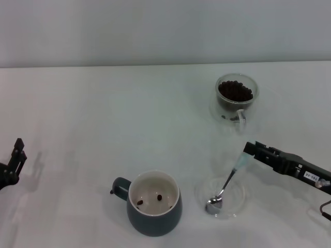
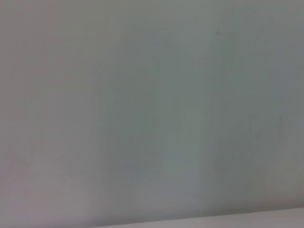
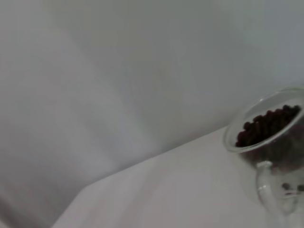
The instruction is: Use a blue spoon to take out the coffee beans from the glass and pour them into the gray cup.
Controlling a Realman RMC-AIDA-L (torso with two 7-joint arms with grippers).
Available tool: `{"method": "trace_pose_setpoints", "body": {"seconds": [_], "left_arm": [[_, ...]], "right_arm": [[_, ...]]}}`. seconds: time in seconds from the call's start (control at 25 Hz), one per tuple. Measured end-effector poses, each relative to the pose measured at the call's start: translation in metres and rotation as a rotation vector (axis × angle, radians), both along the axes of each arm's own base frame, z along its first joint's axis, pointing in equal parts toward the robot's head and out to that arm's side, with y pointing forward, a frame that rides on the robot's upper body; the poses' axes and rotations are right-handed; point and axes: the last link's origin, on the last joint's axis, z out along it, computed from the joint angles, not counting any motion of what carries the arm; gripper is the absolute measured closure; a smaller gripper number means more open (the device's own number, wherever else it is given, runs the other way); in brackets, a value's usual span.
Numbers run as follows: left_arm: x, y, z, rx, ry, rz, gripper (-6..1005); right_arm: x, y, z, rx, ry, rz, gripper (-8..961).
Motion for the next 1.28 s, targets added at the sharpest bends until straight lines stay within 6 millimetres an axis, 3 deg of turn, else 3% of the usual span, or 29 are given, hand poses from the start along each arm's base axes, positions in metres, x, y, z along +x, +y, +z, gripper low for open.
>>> {"method": "trace_pose_setpoints", "body": {"seconds": [0.28, 0.52, 0.76, 0.96, 1.28], "left_arm": [[-0.001, 0.000, 0.000, 0.000, 0.001, 0.001, 346], [-0.004, -0.002, 0.003, 0.008, 0.006, 0.014, 346], [-0.002, 0.002, 0.005, 0.034, -0.019, 0.024, 343], [-0.004, 0.006, 0.010, 0.073, -0.084, 0.055, 342], [-0.001, 0.012, 0.012, 0.085, -0.118, 0.052, 339]], "right_arm": [[0.014, 0.006, 0.019, 0.098, -0.042, -0.040, 277], [0.034, 0.010, 0.059, 0.399, -0.119, -0.096, 178], [0.047, 0.005, 0.089, 0.811, -0.399, -0.141, 100], [0.047, 0.011, 0.084, 0.898, -0.647, -0.150, 109], [0.048, 0.028, 0.071, 0.821, -0.737, -0.163, 109]]}}
